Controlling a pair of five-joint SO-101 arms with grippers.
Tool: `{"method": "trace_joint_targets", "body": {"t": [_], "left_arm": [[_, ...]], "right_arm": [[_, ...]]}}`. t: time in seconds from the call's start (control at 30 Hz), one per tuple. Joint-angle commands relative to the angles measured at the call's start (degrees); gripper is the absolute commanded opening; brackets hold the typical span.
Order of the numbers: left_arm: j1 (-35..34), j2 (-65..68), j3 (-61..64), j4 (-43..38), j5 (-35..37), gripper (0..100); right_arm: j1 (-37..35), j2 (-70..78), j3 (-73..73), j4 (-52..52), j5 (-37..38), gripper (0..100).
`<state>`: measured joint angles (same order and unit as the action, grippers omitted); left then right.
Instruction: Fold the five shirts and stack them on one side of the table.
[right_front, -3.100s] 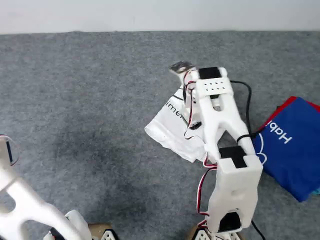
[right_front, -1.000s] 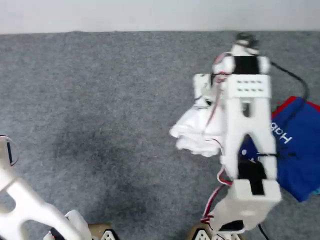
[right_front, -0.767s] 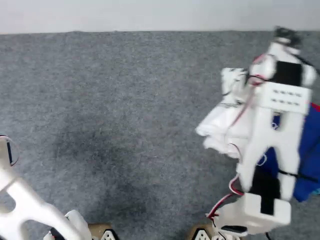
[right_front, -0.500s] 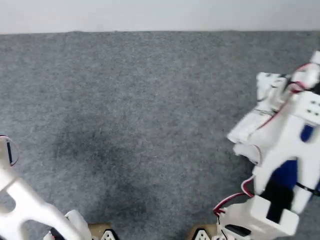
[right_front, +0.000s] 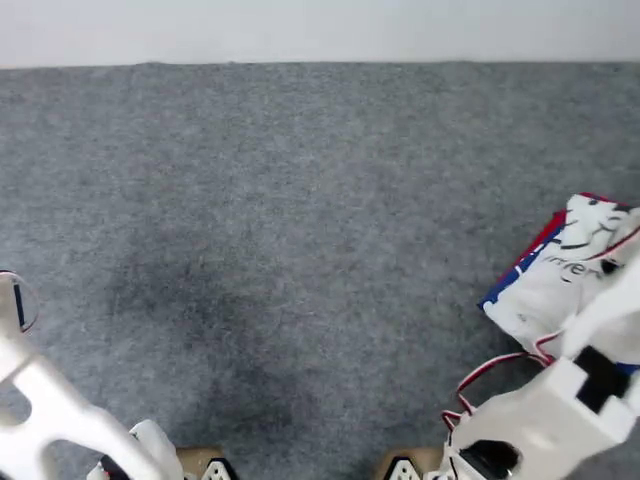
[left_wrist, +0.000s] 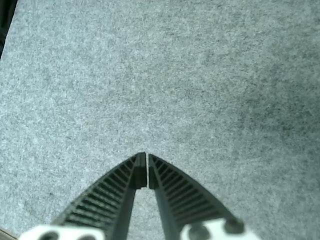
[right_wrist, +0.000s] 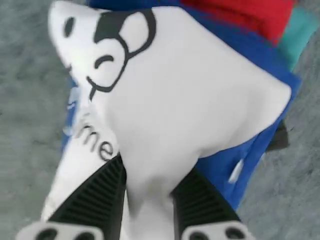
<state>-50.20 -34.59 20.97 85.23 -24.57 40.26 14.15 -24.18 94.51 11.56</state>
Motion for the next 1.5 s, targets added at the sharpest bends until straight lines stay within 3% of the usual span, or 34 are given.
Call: {"method": "trace_joint_targets", "body": {"t": [0.0, 0.1, 0.17, 0.3, 0.5, 0.57, 0.67, 1.07, 1.27, 1.47], "left_arm": [[0.5, -1.1, -0.5, -0.2, -0.5, 1], [0.5, -1.1, -0.5, -0.3, -0.5, 1], [0.6, -1.1, -0.5, -0.3, -0.5, 1], [2.5, -1.4, -0.5, 0.0, -0.5, 1], [5.4, -1.6, -0.6, 0.2, -0.5, 1], [5.2, -1.6, -0.6, 0.2, -0.5, 1], [5.1, -1.6, -0.6, 0.4, -0.5, 1], [5.1, -1.7, -0.7, 3.1, -0.4, 1], [5.3, -1.7, -0.7, 3.2, -0.4, 1], [5.4, -1.7, -0.8, 4.3, -0.4, 1]], "right_arm": [[1.9, 0.2, -3.4, -2.2, 3.1, 10.6], [2.0, -1.0, -3.4, -2.2, 3.2, 29.7], [1.9, -2.7, -3.4, -2.5, 3.4, 34.8], [0.6, -8.2, -3.4, -2.0, 6.2, 29.3], [-3.1, -11.7, -3.3, 4.4, 8.4, 0.0], [-4.4, -11.3, -2.5, 7.9, 8.0, 4.6], [-5.7, -9.6, 0.4, 8.0, 8.0, 0.4], [-13.2, 2.2, 12.6, 1.5, 7.8, 0.9], [-6.3, -2.9, 2.1, 1.9, 8.5, 0.9], [3.2, -4.0, -1.1, -0.7, 20.3, 0.9]]}}
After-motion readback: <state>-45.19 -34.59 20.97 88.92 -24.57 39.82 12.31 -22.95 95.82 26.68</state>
